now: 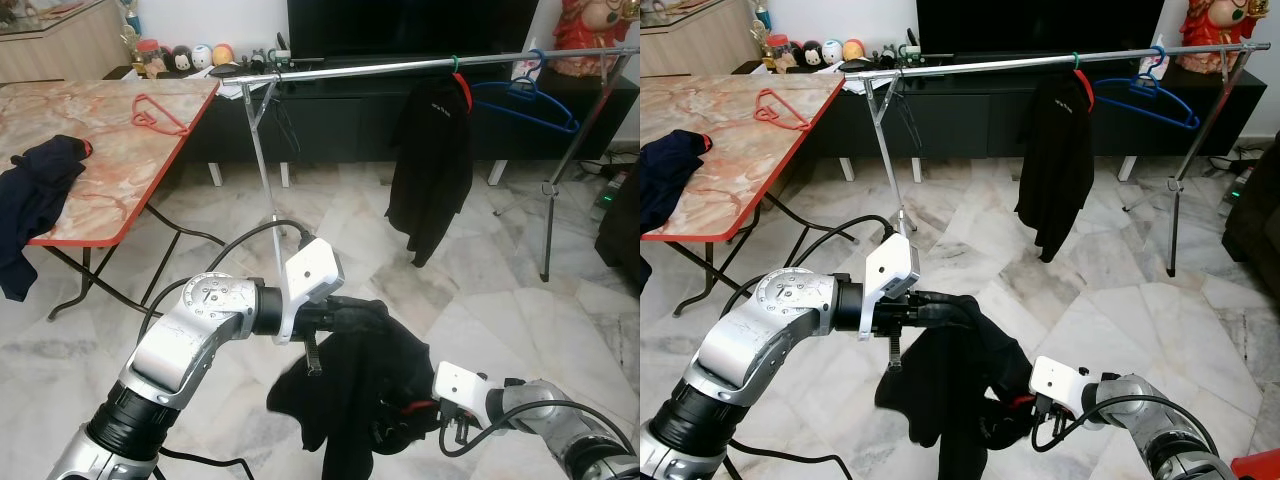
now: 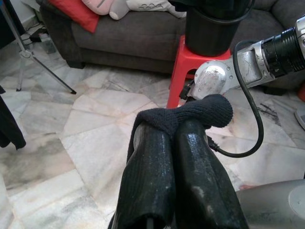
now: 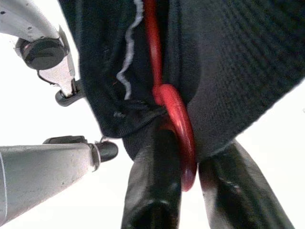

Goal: Hang hanger

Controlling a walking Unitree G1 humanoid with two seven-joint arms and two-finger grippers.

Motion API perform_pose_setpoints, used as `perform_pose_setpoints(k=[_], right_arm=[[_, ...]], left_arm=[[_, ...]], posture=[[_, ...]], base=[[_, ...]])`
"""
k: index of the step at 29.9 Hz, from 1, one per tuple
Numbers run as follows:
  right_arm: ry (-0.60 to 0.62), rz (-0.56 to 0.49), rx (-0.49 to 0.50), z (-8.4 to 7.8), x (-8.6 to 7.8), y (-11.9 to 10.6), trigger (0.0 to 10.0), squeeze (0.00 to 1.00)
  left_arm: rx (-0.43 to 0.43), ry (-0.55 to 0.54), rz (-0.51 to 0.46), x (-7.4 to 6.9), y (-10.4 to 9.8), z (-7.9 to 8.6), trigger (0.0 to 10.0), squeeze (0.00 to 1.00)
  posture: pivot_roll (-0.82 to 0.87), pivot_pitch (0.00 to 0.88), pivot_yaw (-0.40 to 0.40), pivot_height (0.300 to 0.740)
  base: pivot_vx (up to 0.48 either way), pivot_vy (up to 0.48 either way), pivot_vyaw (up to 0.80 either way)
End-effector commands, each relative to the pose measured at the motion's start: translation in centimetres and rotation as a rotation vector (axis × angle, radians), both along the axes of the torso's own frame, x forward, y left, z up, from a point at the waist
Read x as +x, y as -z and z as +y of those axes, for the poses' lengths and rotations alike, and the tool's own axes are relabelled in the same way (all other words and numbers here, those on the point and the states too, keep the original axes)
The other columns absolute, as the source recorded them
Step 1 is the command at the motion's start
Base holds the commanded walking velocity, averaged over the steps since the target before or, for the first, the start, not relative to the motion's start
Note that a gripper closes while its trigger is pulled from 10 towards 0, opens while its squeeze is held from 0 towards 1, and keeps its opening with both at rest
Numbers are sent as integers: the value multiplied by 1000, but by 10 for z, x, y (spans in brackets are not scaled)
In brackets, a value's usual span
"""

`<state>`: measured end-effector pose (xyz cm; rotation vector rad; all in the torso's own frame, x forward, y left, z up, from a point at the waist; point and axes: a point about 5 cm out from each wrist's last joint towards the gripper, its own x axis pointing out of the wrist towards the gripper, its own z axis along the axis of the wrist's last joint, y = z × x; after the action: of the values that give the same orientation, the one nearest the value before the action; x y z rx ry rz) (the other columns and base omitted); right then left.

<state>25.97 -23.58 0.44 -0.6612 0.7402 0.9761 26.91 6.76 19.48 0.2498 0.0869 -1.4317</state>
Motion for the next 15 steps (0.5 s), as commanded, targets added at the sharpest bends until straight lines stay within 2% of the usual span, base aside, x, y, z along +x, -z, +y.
perform_pose_setpoints(k=[1,6,10,14,15], right_arm=[[7,-4,-10,-4,3,-4,0,0],[-2,3,-15,-5,3,-4,0,0],[-23,-1,-28,-8,5,-9,0,0],[-57,-6,-23,-9,9,-16,0,0],[-67,-10,-20,-9,11,-18,0,0]], left_arm=[[-19,24,-39,-1,-12,-1,0,0],[-2,9,-37,1,-8,0,0,0],[72,-49,-62,8,2,3,0,0],[188,-167,-108,22,22,9,0,0],[252,-203,-128,26,32,12,157,0]], posture=[[-38,0,27,740],[-38,0,27,740],[-42,0,29,740],[-42,0,29,740],[-42,0,29,740]], base=[[0,0,0],[0,0,0],[0,0,0],[0,0,0],[0,0,0]])
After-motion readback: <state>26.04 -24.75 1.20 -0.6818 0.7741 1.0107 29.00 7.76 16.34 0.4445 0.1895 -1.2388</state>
